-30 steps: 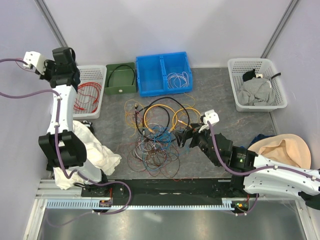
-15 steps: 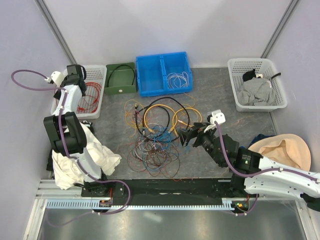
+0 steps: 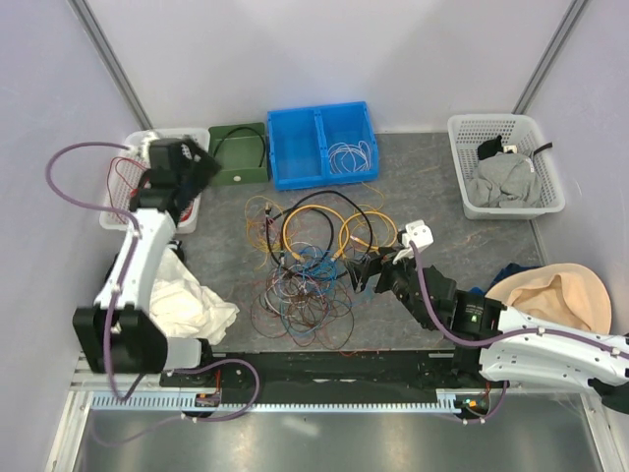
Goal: Untangle the cables
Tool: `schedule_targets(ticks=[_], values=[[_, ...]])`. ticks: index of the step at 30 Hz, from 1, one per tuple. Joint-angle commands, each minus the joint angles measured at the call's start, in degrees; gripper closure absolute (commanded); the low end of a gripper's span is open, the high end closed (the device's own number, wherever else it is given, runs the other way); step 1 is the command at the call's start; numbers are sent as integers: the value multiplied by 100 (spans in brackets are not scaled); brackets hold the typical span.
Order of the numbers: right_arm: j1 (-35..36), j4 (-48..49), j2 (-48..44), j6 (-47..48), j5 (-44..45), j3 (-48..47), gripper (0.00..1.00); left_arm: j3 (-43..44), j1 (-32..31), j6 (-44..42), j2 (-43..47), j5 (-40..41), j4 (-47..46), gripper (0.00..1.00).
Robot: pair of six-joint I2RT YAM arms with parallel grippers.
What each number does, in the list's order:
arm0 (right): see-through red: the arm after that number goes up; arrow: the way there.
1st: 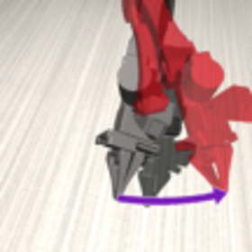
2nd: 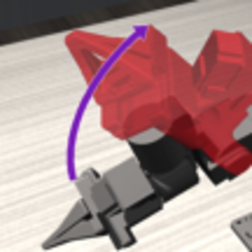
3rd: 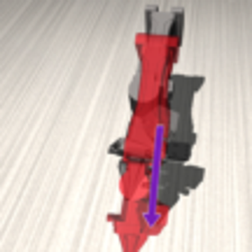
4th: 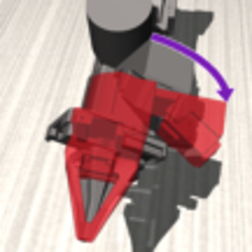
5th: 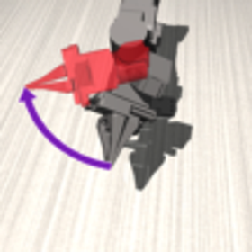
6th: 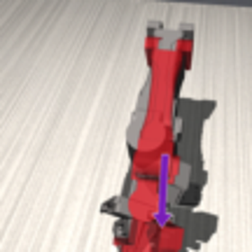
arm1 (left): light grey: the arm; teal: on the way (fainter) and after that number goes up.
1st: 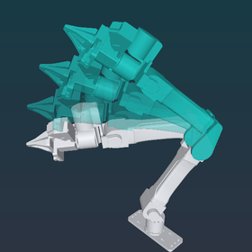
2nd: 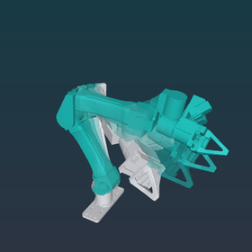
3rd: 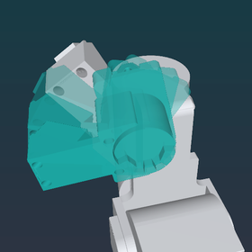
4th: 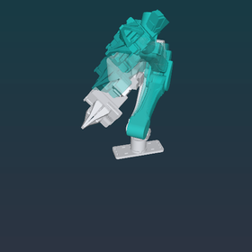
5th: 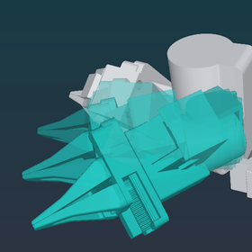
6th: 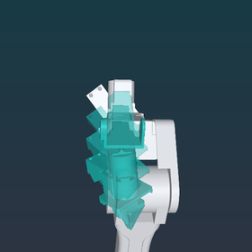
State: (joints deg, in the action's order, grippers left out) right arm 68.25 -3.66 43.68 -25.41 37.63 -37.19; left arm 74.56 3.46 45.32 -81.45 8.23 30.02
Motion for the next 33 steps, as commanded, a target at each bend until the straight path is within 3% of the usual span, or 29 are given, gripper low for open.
schedule_targets(ticks=[1,2,7,11,19,26,29,33], values=[[-5,67,166,-166,201,115,2,-1291,-1398,-672,1297,-525,-1541,0],[4,24,211,-184,219,115,2,-1443,-1941,-726,1429,-481,-1778,0],[-5,-205,316,-359,245,159,2,-2295,-2999,-849,1588,-769,-2052,1],[-5,-284,281,-500,342,300,2,-2946,-3921,-929,1624,-210,-2149,1],[-5,-504,220,-772,421,519,2,-3589,-4047,-367,1194,372,-1702,1],[-5,-635,123,-817,508,564,2,-3651,-4152,-137,385,162,-1912,1],[-5,-820,53,-790,649,502,2,-3624,-4196,-146,77,74,-1956,12],[-5,-969,-184,-781,737,502,2,-3712,-4257,-111,513,117,-2000,60]])
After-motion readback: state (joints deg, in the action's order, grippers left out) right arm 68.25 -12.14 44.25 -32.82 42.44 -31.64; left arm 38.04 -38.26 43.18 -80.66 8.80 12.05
